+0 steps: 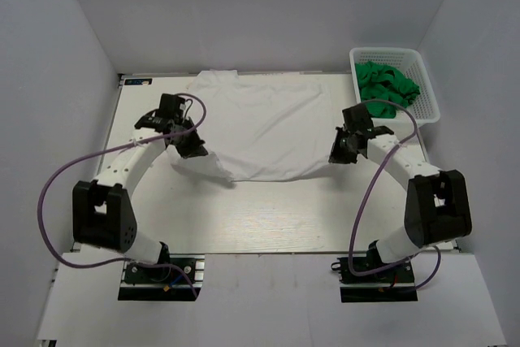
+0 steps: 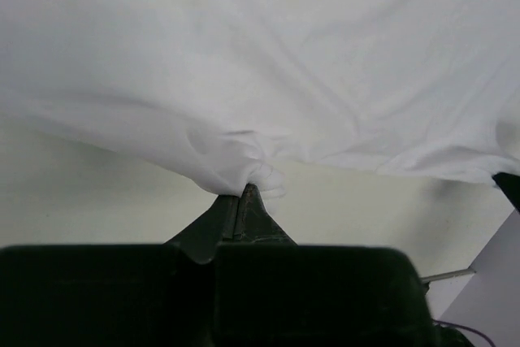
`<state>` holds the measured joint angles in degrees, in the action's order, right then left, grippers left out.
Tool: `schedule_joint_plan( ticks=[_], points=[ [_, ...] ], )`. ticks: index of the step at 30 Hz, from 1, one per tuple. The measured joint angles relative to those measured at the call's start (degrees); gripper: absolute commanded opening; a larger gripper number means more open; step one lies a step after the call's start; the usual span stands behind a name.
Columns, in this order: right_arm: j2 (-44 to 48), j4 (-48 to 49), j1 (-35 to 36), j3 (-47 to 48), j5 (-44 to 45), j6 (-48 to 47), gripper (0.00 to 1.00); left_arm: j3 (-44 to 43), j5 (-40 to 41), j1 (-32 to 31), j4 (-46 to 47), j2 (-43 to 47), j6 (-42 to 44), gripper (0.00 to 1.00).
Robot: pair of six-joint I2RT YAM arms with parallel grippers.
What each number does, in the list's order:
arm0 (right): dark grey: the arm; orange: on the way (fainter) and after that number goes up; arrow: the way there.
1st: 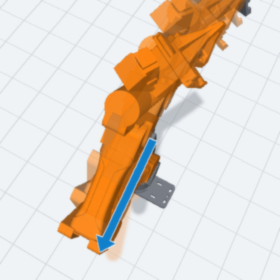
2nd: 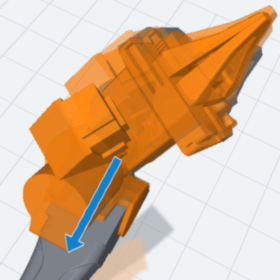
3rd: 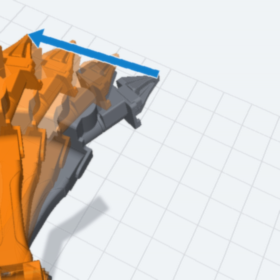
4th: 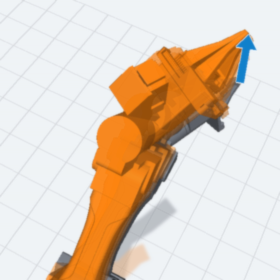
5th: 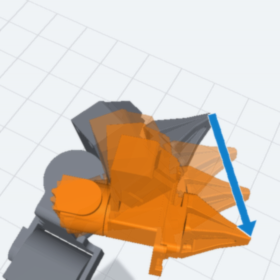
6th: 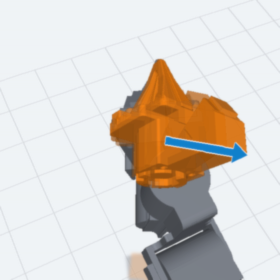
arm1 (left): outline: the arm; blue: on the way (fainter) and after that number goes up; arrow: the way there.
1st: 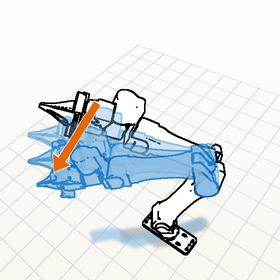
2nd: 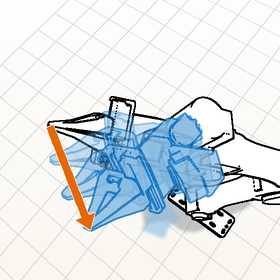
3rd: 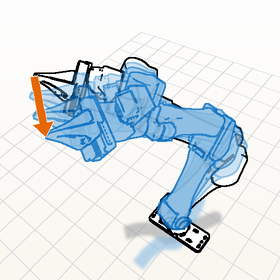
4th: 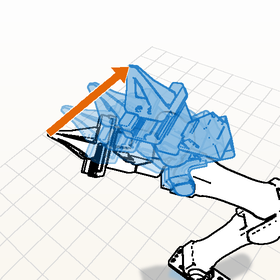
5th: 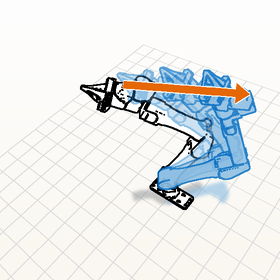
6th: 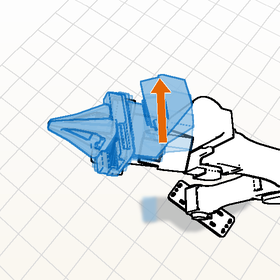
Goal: Fold and stack the t-shirts
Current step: Grap the side of the flattened tshirt closest away from the robot with both arms, then fold the flattened tshirt in 1/3 of the way
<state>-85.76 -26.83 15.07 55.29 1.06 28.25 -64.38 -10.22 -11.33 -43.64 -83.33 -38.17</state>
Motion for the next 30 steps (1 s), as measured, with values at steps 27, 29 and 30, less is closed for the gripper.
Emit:
schedule_joint_plan(
  ticks=[27,29,30],
  points=[
    [-20.4,-10.4,-0.8,33.0,4.0,-5.6,0.00,-20.2,5.7,4.5,13.9,-16.9,3.9,0.00],
    [-21.4,-10.7,-1.0,34.2,4.5,-5.8,0.00,-20.3,5.7,4.6,15.4,-17.4,4.5,0.00],
    [-21.9,-10.8,-1.1,34.9,4.7,-6.0,0.00,-20.7,5.7,4.6,15.8,-17.8,4.6,0.00]
  ],
)
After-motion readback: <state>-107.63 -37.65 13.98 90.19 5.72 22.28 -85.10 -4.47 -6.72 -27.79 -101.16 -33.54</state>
